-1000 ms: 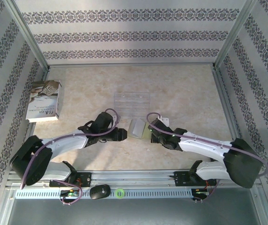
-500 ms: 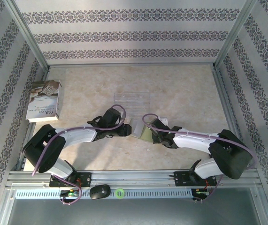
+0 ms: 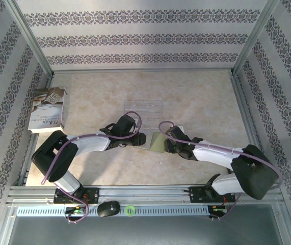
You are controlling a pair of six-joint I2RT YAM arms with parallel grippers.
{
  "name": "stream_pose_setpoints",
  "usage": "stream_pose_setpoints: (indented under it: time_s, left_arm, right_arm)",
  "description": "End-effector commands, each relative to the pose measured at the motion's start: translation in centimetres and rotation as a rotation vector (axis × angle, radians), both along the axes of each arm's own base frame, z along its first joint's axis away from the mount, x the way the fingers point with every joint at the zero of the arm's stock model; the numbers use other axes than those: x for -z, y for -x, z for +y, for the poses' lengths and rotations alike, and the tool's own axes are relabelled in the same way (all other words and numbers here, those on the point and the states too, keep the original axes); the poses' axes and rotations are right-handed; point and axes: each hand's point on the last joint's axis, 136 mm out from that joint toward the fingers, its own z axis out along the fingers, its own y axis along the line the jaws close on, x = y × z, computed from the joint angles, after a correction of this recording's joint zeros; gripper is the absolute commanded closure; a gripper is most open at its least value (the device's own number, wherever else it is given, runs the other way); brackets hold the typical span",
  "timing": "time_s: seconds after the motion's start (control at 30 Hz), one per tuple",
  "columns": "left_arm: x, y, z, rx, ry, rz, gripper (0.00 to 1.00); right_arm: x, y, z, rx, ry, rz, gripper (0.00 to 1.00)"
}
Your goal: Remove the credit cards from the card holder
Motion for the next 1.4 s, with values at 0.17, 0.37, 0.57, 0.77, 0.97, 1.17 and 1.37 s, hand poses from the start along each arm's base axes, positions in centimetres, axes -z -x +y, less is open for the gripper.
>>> stream_pose_setpoints:
  time_s: [0.17, 0.37, 0.57, 0.77, 0.97, 1.17, 1.37]
  left_arm:
    - [-1.2, 0.1, -3.7, 0.103, 0.106, 0.002, 0.66]
    - [-1.6, 1.6, -6.7, 0.186, 0.150, 0.028, 0.70]
    - [-0.3, 2.9, -8.3, 0.239, 0.131, 0.091, 0.73]
    - [0.4, 3.7, -8.9, 0.263, 0.123, 0.128, 0.73]
    - [0.5, 3.9, -8.8, 0.268, 0.124, 0.134, 0.73]
    - [0.2, 4.2, -8.3, 0.262, 0.127, 0.124, 0.73]
    - [-1.4, 4.9, -6.5, 0.219, 0.130, 0.080, 0.69]
  right_arm:
    - [-6.6, -0.2, -0.2, 0.008, -0.109, -0.156, 0.46]
    - [-9.7, -0.4, 1.6, -0.027, -0.211, -0.196, 0.51]
    - [-10.3, -1.1, 4.0, -0.062, -0.301, -0.176, 0.71]
    - [-10.2, -2.1, 5.7, -0.064, -0.381, -0.142, 0.85]
    - [-7.7, -3.7, 7.0, -0.038, -0.407, -0.052, 1.00]
    - [-4.2, -4.8, 5.7, 0.061, -0.429, 0.007, 1.00]
    - [-0.6, -3.7, 5.5, 0.073, -0.391, 0.120, 1.00]
